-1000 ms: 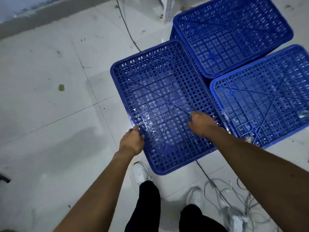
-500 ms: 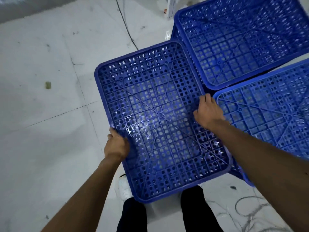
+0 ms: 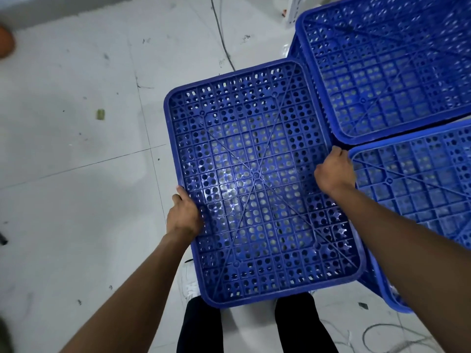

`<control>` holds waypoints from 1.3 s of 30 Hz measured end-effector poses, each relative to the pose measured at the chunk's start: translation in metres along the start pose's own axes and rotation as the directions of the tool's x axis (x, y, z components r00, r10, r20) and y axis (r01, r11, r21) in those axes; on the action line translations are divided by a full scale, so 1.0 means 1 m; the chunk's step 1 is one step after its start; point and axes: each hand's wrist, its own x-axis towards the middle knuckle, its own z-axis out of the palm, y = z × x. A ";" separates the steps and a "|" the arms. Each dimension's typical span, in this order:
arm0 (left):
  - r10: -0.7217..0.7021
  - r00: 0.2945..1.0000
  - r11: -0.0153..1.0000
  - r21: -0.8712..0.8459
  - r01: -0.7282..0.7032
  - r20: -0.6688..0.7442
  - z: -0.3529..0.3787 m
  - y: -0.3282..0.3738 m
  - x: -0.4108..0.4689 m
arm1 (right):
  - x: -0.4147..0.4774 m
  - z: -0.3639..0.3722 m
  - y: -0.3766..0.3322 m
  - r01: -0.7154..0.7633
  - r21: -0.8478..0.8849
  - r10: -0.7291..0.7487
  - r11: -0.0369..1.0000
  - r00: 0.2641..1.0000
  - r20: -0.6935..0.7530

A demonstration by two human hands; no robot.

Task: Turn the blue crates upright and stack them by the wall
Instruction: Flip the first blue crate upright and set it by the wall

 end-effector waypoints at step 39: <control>-0.178 0.970 0.667 -0.705 0.240 0.162 -0.048 -0.076 0.013 | -0.044 -0.097 -0.068 0.180 0.429 -0.241 0.885 0.966 0.091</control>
